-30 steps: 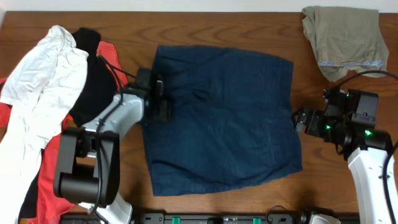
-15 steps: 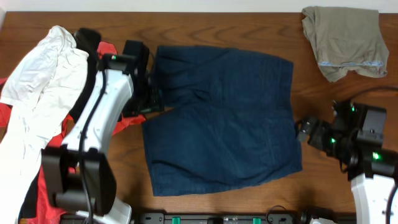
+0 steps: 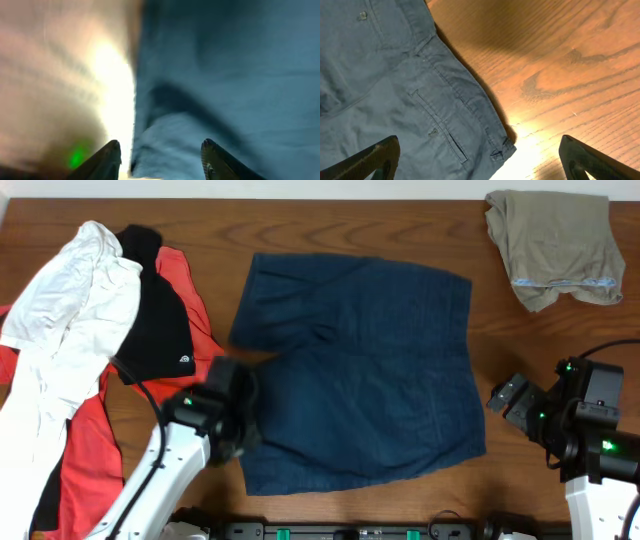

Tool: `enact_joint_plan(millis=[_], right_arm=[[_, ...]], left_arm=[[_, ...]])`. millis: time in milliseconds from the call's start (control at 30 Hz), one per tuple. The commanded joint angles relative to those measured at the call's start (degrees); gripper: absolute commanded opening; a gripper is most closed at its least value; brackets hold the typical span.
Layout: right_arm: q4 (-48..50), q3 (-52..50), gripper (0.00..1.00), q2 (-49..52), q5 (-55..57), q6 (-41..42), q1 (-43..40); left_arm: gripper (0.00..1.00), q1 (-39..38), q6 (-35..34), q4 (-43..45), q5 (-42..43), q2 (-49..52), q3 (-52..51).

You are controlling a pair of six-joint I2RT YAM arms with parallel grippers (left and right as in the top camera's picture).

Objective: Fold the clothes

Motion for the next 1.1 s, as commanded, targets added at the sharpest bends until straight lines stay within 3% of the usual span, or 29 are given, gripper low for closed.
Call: enact_joint_plan(millis=[0,167,467,600,700,833,900,967,1000,1067], right_arm=[[0.09,0.59,0.99,0.74,1.20,1.22,0.13],[0.79,0.59,0.99,1.84,1.20,1.09,0.13],[1.38,0.59,0.99,3.61,1.66,0.85,0.13],[1.51,0.57,0.99,4.59,1.66,0.83,0.13],[1.46,0.57,0.99,5.20,1.64,0.83,0.13],[1.46,0.50,0.99,5.31,1.64,0.83,0.13],[1.46,0.35,0.99,5.31,1.62,0.85,0.13],[1.22,0.20,0.99,5.31,1.64,0.83,0.13],[1.05,0.20,0.99,5.31,1.64,0.83,0.13],[0.48,0.20,0.98,5.31,1.62,0.85,0.13]], left_arm=[[0.52,-0.17,-3.43,0.74,0.66,0.04,-3.72],[0.42,-0.20,-0.72,2.82,2.99,1.16,-6.73],[0.41,-3.48,1.97,4.42,10.62,3.08,-11.06],[0.44,-6.99,0.94,8.28,11.58,4.33,-13.66],[0.54,-8.35,-0.85,10.23,11.56,5.95,-13.84],[0.54,-8.70,-1.42,11.65,11.56,8.28,-13.84],[0.45,-8.70,-1.79,11.65,11.61,9.01,-13.81],[0.15,-8.70,-1.90,11.58,11.76,9.22,-13.68],[0.06,-8.70,-1.86,11.41,11.74,9.18,-13.35],[0.06,-8.70,-0.63,10.82,11.74,9.16,-11.98]])
